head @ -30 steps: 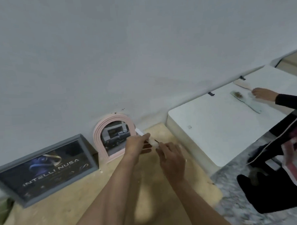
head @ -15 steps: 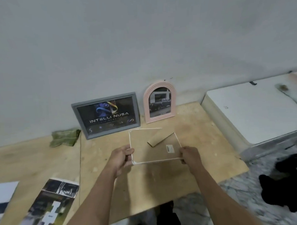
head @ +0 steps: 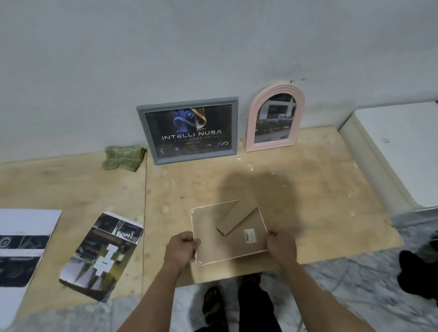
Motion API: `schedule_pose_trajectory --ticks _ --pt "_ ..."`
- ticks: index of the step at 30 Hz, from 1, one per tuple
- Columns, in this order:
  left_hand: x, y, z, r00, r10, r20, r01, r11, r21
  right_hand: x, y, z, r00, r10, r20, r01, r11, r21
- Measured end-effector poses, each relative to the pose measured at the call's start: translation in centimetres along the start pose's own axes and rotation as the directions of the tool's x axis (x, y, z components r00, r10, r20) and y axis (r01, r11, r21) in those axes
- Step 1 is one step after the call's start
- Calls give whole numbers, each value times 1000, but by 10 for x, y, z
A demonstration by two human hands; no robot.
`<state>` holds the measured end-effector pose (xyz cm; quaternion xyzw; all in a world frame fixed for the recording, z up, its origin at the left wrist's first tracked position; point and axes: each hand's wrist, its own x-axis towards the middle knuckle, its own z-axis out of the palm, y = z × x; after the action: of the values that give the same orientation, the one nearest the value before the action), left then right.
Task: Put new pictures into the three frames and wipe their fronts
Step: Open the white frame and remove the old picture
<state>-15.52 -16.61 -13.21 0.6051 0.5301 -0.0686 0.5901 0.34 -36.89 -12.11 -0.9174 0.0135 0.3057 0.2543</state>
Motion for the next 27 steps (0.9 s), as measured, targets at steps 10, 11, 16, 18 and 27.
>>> schedule_pose_trajectory --ticks 10,11,16,18,27 --pt "17 42 0 959 283 -36 -223 824 520 -10 13 23 962 -240 130 266 933 -244" --pt "22 43 1 958 287 -6 -227 767 600 -11 14 26 961 -246 123 271 922 -275" --pt "31 50 6 963 266 49 -220 669 710 -12 16 30 943 -318 102 332 856 -397" --pt "34 51 10 970 242 36 -196 680 707 -12 13 31 944 -318 91 325 844 -426" --pt "42 65 18 937 342 -70 -196 681 705 -14 6 33 955 -293 47 280 841 -462"
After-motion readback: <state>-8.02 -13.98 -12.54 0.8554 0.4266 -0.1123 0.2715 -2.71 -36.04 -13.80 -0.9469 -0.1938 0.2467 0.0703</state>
